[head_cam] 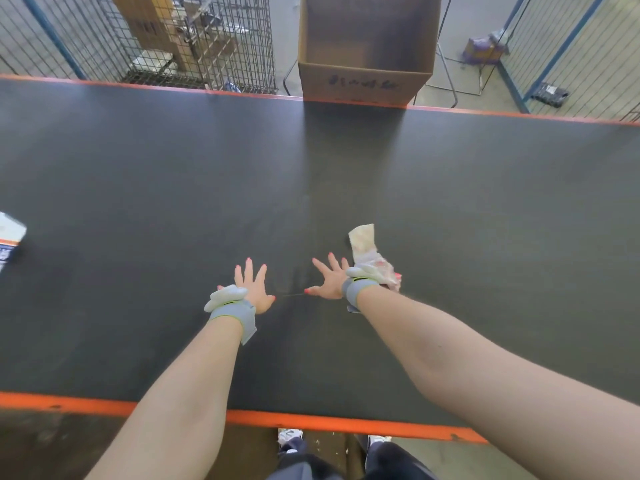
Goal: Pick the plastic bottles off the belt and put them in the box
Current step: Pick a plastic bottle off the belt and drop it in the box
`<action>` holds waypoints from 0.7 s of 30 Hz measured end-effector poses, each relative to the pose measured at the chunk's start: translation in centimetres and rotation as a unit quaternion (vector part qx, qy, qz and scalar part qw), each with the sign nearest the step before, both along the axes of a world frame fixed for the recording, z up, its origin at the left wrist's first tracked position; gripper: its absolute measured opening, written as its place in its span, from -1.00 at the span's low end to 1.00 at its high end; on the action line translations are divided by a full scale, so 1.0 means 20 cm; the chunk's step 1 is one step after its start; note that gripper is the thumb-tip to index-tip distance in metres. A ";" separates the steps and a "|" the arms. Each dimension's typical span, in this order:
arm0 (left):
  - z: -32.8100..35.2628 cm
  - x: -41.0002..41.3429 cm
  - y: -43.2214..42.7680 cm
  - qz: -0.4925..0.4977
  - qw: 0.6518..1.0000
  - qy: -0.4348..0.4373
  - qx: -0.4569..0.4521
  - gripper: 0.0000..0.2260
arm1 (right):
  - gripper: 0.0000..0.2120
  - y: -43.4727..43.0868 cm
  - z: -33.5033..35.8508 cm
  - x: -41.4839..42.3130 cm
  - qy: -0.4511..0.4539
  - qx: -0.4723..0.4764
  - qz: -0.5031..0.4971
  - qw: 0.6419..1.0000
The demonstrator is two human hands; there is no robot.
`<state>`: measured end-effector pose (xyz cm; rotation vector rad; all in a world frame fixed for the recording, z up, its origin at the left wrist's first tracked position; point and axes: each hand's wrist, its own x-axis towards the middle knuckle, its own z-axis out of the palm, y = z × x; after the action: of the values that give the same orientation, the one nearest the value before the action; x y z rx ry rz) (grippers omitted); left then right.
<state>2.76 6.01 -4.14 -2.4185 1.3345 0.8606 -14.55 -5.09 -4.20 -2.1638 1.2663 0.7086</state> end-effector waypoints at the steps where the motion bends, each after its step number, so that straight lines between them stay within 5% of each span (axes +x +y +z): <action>1: 0.00 0.00 0.01 -0.014 1.000 -0.016 0.003 -0.33 | -0.22 0.02 -0.03 0.01 0.010 0.011 0.001 1.000; 6: -0.01 0.02 0.02 -0.029 0.998 0.024 0.052 -0.43 | -0.29 0.03 -0.10 0.03 0.130 0.046 -0.001 0.990; 11: 0.04 0.04 -0.01 -0.014 0.999 0.048 -0.011 -0.56 | -0.58 -0.05 0.01 0.07 0.040 0.036 -0.030 0.998; 21: 0.16 0.29 0.04 0.070 0.995 -0.066 -0.010 -0.40 | -0.42 -0.09 0.02 0.33 0.077 0.000 0.036 0.996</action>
<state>8.59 6.88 -1.02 -2.5596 1.1423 0.7085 -7.94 -6.91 -3.79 -2.1988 1.2684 0.9200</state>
